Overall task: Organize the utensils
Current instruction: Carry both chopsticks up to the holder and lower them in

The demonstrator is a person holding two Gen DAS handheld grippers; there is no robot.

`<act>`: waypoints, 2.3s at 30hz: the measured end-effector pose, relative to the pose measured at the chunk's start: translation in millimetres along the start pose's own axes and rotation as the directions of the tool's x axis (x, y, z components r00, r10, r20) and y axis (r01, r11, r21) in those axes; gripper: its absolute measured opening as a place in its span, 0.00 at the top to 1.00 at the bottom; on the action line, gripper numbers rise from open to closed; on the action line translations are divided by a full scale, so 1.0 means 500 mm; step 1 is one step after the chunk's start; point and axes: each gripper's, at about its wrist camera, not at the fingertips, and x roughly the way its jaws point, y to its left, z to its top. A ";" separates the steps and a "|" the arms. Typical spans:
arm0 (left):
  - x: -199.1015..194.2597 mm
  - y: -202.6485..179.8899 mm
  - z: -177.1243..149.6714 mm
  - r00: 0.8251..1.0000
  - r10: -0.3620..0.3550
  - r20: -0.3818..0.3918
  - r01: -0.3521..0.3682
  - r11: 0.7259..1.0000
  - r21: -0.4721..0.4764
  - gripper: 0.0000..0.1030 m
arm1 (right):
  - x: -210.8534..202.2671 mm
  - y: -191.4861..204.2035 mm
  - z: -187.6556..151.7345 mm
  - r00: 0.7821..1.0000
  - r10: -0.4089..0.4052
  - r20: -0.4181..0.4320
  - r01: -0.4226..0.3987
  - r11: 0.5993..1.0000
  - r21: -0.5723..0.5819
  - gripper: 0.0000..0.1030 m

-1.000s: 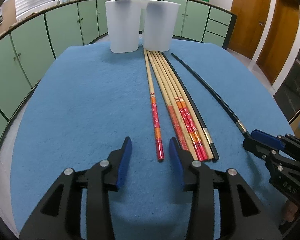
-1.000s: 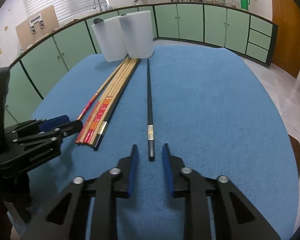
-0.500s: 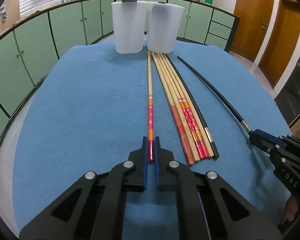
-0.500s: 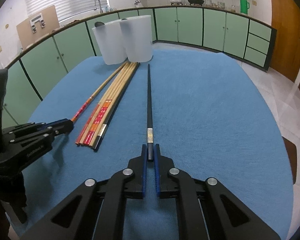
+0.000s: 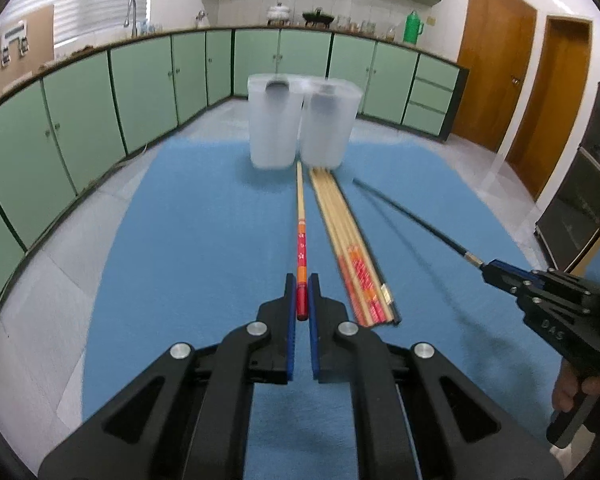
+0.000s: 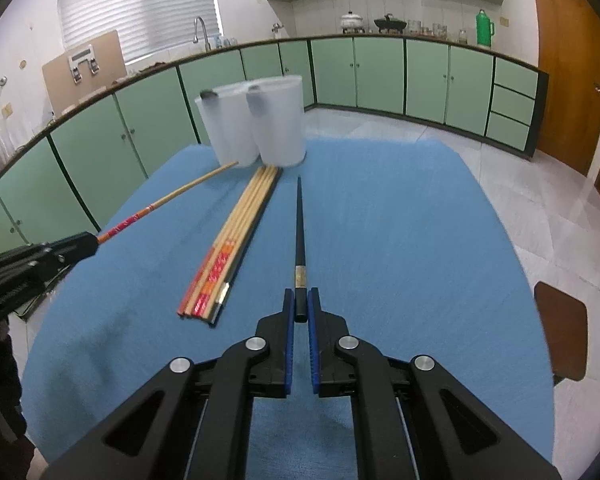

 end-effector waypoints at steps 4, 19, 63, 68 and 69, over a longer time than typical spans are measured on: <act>-0.045 -0.008 0.025 0.998 -0.011 0.055 0.011 1.000 0.013 0.95 | -0.032 0.002 0.025 0.999 0.002 0.043 -0.002 1.000 -0.005 0.94; -0.153 -0.007 0.106 0.981 -0.033 0.191 0.026 0.999 0.041 0.95 | -0.109 0.009 0.132 0.989 0.035 0.141 -0.031 0.999 -0.026 0.94; -0.134 -0.008 0.473 0.925 -0.052 0.377 0.001 0.991 0.135 0.96 | -0.098 0.073 0.610 0.914 0.096 0.394 -0.030 0.985 -0.172 0.94; -0.036 0.001 0.488 0.941 -0.035 0.336 -0.005 0.993 0.119 0.96 | -0.002 0.059 0.620 0.923 0.089 0.374 -0.041 0.990 -0.136 0.94; -0.022 0.004 0.488 0.943 -0.033 0.330 -0.006 0.993 0.117 0.96 | 0.020 0.058 0.617 0.927 0.081 0.366 -0.033 0.990 -0.134 0.94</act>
